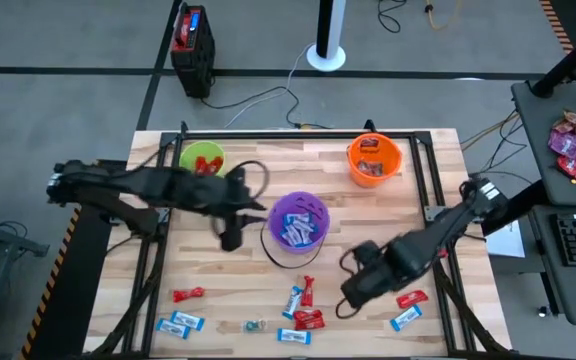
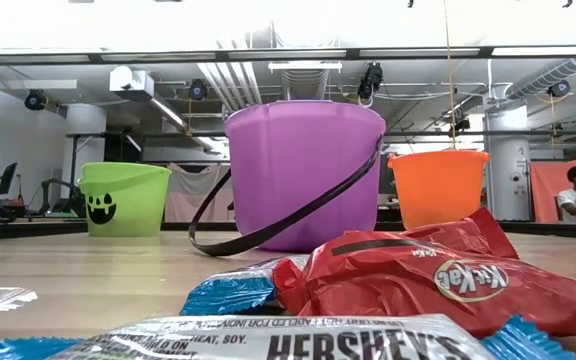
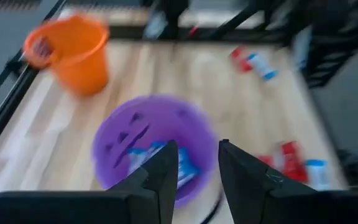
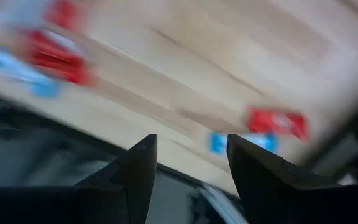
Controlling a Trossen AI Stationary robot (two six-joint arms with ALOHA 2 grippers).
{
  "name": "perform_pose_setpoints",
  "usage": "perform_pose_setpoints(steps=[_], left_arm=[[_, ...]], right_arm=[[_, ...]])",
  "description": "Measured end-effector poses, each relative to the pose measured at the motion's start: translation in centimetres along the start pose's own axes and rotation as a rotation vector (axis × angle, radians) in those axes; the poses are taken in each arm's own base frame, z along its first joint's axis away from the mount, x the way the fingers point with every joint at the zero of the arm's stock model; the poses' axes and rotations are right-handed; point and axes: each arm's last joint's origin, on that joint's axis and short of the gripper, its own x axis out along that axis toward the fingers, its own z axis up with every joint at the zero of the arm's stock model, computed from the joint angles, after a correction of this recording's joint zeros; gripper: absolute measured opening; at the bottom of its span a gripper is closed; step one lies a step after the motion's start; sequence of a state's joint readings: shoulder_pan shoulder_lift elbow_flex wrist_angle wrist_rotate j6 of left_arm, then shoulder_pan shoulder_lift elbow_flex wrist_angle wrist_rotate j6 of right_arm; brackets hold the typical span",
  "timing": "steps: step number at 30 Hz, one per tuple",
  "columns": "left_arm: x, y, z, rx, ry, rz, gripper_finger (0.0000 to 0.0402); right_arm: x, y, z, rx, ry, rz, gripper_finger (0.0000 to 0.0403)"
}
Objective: Sort candy by brand, put in halloween buckets
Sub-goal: Put the red chocolate into the green bucket
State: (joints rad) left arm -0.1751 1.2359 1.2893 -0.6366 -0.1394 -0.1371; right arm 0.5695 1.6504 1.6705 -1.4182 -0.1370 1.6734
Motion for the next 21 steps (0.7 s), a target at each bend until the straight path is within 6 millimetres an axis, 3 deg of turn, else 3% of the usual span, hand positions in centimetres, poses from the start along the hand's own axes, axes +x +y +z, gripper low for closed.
perform_pose_setpoints(steps=[5, 10, 16, 21], left_arm=[[-4.1, -1.9, 0.6, 0.047, -0.155, -0.102, 0.0099], [-6.5, -1.9, 0.7, 0.063, -0.238, -0.091, 0.0099], [-7.2, -1.5, 0.7, 0.049, -0.265, -0.036, 0.0100], [-6.5, -1.6, 0.7, 0.055, -0.248, -0.010, 0.0100]], right_arm=[[5.3, -1.4, -0.5, 0.014, 0.125, -0.170, 0.0187], [9.6, -3.2, 0.2, 0.022, 0.183, -0.261, 0.0187], [14.1, -5.6, 0.9, 0.016, 0.279, -0.284, 0.0194], [16.4, -7.1, 1.3, 0.034, 0.326, -0.277, 0.0210]])
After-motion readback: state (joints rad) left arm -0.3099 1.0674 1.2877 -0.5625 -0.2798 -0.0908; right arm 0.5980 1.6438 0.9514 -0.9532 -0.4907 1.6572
